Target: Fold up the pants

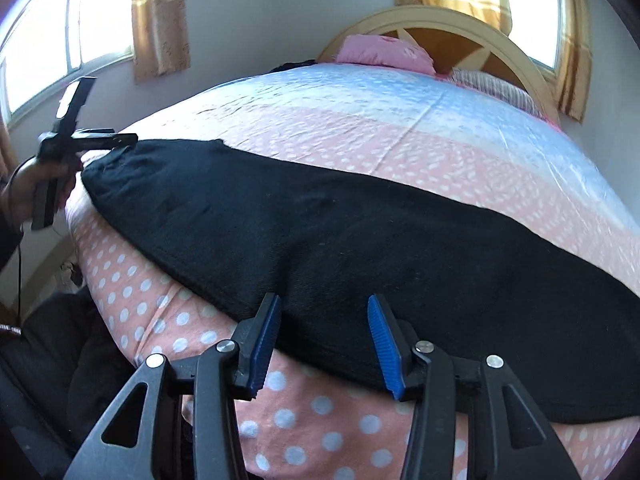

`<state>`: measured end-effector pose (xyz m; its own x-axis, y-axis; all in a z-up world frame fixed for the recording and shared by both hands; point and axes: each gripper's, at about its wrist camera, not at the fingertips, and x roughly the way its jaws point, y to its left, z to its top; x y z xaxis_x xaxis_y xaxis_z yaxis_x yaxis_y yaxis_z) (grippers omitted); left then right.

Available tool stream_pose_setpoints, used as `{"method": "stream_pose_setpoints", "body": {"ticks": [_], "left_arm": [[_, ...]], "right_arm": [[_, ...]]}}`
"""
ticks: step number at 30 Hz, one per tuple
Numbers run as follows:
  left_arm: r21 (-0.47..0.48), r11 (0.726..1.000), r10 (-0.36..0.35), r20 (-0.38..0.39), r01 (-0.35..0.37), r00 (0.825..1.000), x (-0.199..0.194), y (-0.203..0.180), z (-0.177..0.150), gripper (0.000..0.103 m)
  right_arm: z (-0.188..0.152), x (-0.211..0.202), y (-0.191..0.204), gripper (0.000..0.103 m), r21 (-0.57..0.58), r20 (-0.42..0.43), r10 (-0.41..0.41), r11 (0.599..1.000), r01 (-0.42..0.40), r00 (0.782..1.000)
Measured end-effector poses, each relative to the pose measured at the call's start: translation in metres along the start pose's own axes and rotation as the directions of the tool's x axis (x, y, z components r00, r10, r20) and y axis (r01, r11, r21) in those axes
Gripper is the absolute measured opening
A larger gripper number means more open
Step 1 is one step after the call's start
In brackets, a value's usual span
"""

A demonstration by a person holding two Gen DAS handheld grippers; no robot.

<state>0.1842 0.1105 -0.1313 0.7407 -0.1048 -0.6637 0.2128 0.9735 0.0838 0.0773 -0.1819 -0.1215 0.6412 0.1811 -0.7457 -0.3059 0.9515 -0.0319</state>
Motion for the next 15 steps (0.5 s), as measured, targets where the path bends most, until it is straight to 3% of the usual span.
{"method": "stream_pose_setpoints", "body": {"ticks": [3, 5, 7, 8, 10, 12, 15], "left_arm": [[-0.099, 0.989, 0.103, -0.056, -0.108, 0.993, 0.011, 0.059, 0.0, 0.103], [-0.098, 0.985, 0.132, -0.11, -0.142, 0.985, 0.027, 0.078, -0.008, 0.103], [-0.064, 0.973, 0.208, -0.17, -0.222, 0.963, 0.045, 0.085, -0.02, 0.103], [-0.11, 0.977, 0.168, -0.153, -0.185, 0.974, 0.046, 0.091, -0.024, 0.103], [-0.153, 0.976, 0.126, -0.173, -0.153, 0.977, 0.049, 0.098, -0.023, 0.103], [-0.151, 0.976, 0.127, -0.174, -0.154, 0.977, 0.051, 0.099, -0.023, 0.103], [-0.128, 0.977, 0.15, -0.168, -0.173, 0.974, 0.053, 0.094, -0.025, 0.103]], "right_arm": [[0.001, 0.008, 0.01, 0.057, -0.053, -0.02, -0.012, 0.999, 0.011, 1.0], [0.003, 0.008, 0.019, 0.057, -0.105, -0.039, -0.017, 0.994, 0.013, 0.999], [0.009, 0.005, 0.025, 0.057, -0.117, -0.035, 0.024, 0.993, -0.028, 0.999], [0.011, 0.003, 0.026, 0.057, -0.117, -0.031, 0.039, 0.992, -0.042, 0.999], [0.02, 0.001, 0.031, 0.057, -0.122, 0.003, 0.057, 0.991, -0.056, 0.998], [0.03, 0.009, 0.032, 0.057, -0.1, 0.007, 0.08, 0.992, -0.079, 0.997], [0.028, 0.042, 0.039, 0.059, -0.074, -0.138, 0.132, 0.987, -0.143, 0.982]]}}
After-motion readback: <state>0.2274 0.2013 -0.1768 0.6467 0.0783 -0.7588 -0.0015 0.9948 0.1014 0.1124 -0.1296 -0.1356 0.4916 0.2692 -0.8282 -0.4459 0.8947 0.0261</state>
